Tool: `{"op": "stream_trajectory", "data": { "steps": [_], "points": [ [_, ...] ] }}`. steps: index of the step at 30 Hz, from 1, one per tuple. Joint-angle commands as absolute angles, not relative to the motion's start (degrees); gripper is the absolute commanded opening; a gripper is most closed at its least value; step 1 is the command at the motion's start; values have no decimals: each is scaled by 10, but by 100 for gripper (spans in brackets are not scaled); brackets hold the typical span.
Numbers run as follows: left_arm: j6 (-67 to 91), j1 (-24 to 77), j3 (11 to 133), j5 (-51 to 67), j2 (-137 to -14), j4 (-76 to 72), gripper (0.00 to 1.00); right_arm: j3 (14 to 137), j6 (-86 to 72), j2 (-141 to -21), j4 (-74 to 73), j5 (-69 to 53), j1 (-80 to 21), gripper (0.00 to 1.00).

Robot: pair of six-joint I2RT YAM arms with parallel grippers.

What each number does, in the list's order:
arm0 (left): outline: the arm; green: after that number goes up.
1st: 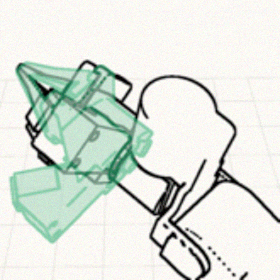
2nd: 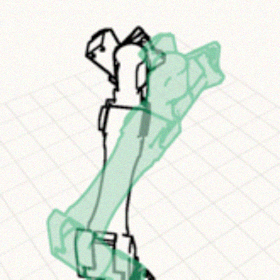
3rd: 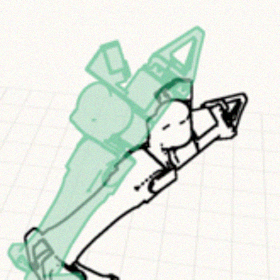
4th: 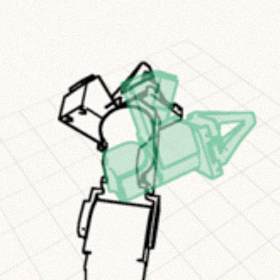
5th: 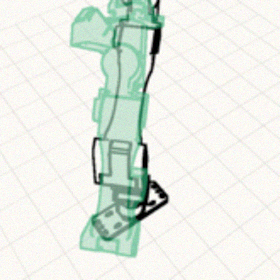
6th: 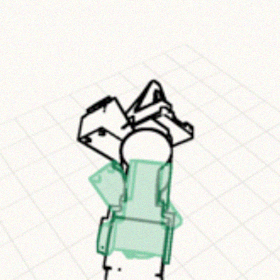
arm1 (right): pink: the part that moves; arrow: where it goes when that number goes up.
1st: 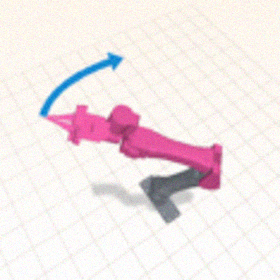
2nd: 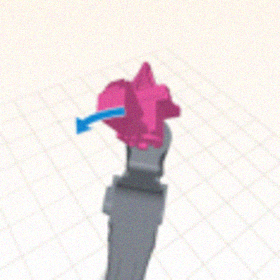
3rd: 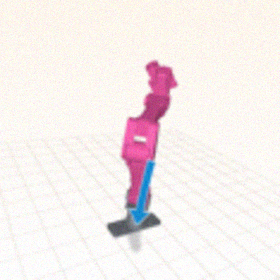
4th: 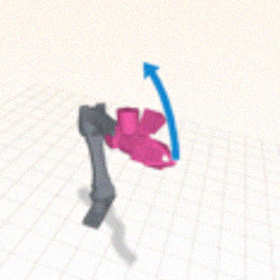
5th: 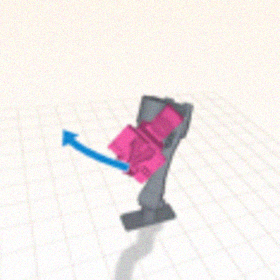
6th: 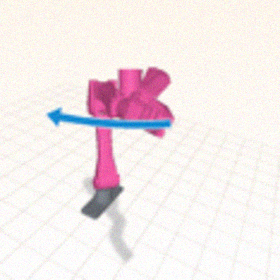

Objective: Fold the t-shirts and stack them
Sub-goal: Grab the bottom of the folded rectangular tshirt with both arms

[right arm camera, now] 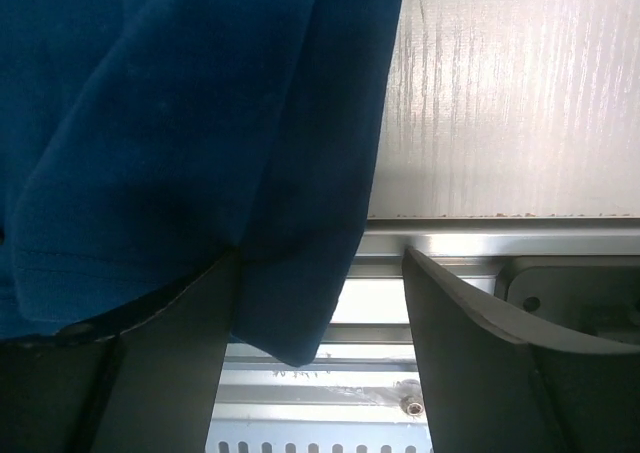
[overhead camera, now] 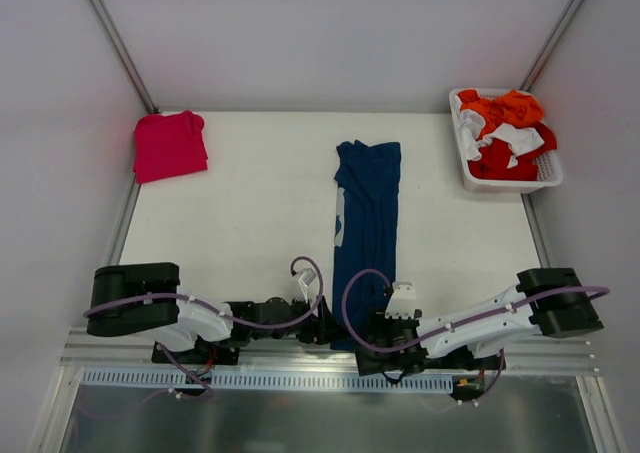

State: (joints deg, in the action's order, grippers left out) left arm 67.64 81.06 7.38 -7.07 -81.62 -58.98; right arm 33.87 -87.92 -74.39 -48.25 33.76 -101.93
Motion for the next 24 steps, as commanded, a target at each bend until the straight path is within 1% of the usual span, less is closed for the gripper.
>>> {"op": "stream_trajectory", "data": {
  "steps": [1,2,5,6,8,9,16,18,19,24],
  "points": [
    [668,819,102,-76,-770,-516,73,327,-882,-765,-400,321,-1020,70],
    [658,820,111,-82,-735,-446,73,325,-882,-759,-401,322,-1020,70],
    [622,823,137,-114,-665,-358,74,321,-886,-739,-412,330,-1020,67],
    [619,823,134,-121,-652,-338,74,319,-888,-734,-415,334,-1020,63],
    [620,823,125,-132,-629,-337,74,316,-886,-723,-415,345,-1018,59],
    [627,822,116,-130,-626,-348,74,314,-885,-715,-415,348,-1017,56],
    [659,823,117,-108,-681,-356,72,314,-880,-718,-416,343,-1013,56],
    [671,823,132,-107,-692,-323,73,314,-883,-722,-416,340,-1013,57],
    [675,823,141,-109,-693,-270,73,315,-885,-727,-416,340,-1013,57],
    [682,824,163,-112,-688,-231,74,317,-887,-733,-414,344,-1012,58]
  ]
}}
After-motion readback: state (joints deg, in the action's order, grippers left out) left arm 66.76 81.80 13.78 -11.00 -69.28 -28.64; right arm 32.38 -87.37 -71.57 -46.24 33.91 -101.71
